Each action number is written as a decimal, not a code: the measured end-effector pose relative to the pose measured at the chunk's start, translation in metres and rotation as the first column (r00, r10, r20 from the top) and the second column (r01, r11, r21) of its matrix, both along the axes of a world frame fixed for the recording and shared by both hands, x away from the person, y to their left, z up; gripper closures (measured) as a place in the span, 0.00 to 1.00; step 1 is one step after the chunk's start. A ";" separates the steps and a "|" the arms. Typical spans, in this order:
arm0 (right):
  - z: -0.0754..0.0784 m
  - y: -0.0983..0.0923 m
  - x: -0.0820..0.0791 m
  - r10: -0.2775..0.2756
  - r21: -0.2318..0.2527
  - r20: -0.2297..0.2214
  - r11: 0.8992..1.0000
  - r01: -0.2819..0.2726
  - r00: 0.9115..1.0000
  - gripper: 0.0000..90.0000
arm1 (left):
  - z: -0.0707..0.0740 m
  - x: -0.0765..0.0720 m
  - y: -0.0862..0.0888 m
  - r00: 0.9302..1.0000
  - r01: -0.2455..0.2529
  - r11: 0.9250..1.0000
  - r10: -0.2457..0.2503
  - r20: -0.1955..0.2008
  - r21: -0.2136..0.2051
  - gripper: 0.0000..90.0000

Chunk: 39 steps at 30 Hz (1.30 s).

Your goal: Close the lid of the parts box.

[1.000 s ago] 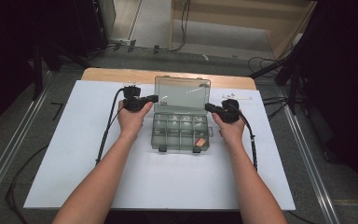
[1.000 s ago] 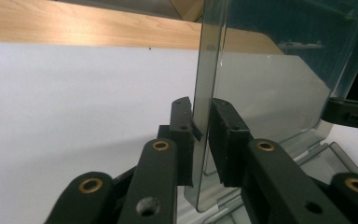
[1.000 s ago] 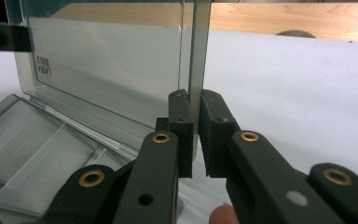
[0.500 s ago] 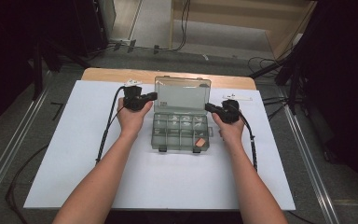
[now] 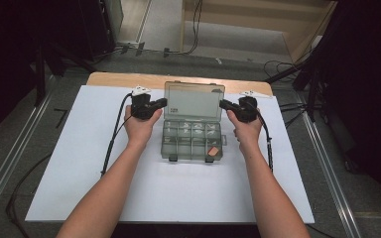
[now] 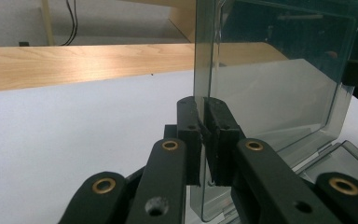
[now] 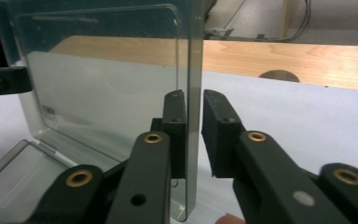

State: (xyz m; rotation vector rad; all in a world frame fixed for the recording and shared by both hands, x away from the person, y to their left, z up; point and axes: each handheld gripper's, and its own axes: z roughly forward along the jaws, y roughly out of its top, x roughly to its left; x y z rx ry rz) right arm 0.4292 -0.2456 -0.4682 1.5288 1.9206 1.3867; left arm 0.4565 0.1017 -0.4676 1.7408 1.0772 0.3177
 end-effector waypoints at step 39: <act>-0.004 0.001 -0.016 0.022 -0.049 0.127 0.999 -0.016 0.992 0.93 | 0.009 0.027 0.019 0.992 0.019 0.995 -0.031 -0.122 -0.098 1.00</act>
